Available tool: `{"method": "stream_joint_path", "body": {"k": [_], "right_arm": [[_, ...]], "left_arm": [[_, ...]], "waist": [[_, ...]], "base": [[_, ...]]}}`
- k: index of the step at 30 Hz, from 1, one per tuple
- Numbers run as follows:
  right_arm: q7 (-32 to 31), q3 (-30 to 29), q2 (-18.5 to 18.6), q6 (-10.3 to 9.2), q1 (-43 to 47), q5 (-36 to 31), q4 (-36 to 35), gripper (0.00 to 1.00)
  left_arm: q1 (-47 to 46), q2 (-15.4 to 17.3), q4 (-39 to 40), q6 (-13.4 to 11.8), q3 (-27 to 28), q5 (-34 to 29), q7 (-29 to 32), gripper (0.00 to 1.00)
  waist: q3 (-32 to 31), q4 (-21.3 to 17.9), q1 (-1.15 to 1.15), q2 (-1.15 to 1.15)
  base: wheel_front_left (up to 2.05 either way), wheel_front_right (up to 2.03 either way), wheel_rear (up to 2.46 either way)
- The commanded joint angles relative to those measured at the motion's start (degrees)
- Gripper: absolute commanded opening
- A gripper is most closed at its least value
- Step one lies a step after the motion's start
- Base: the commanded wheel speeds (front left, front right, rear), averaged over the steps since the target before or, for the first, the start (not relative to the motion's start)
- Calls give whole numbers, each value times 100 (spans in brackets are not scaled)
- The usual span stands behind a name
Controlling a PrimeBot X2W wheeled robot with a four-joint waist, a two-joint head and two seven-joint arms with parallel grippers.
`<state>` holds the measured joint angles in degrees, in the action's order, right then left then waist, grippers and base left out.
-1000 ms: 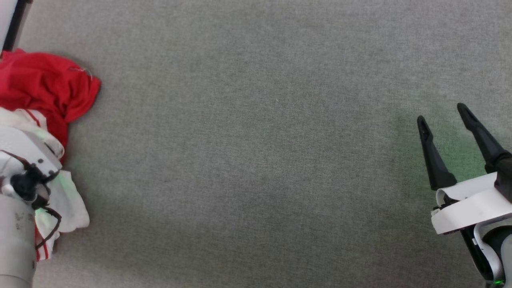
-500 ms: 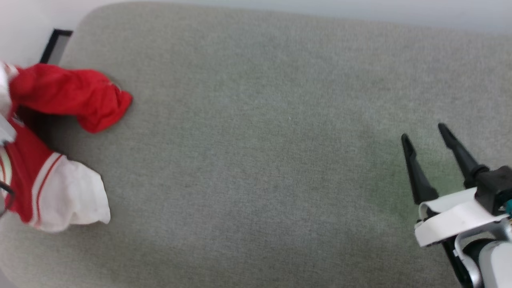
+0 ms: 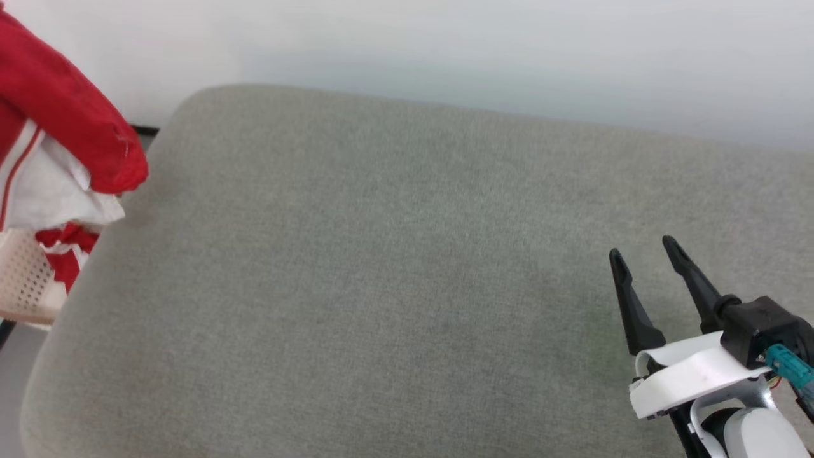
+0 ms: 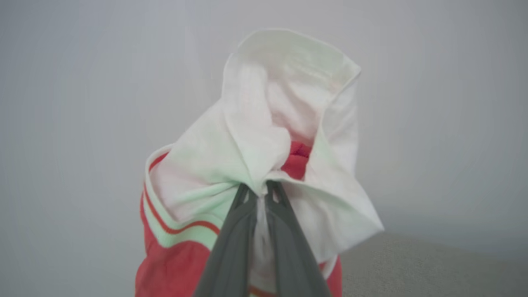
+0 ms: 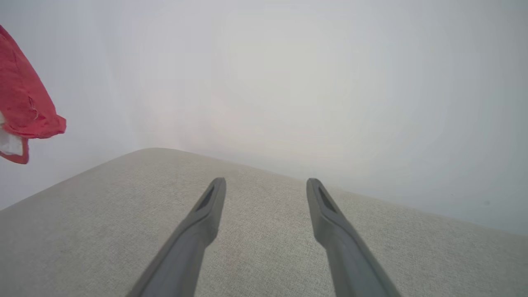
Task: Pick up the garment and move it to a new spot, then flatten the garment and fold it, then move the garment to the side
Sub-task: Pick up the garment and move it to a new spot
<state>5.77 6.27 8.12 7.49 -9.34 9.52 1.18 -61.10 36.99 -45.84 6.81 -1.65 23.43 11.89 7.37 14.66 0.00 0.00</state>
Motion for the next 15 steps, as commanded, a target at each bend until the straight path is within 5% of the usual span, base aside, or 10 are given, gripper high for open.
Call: {"method": "stream_joint_path", "body": {"k": [1, 8, 15], "right_arm": [[36, 12, -21, 0, 84, -4, 18, 100], [157, -106, -48, 0, 170, -72, 184, 100], [223, -365, 32, 0, 197, -208, 372, 100]], "left_arm": [[-33, 50, 99, 18, -12, -31, 31, 0], [334, 4, 1357, -11, -140, 199, 898, 0], [913, -166, 2965, -335, -266, 362, 1808, 0]], "waist": [[-296, -50, 0, 0], [-598, -370, 0, 0], [-770, -959, 0, 0]], "base": [[0, 0, 0], [0, 0, 0], [0, 0, 0]]}}
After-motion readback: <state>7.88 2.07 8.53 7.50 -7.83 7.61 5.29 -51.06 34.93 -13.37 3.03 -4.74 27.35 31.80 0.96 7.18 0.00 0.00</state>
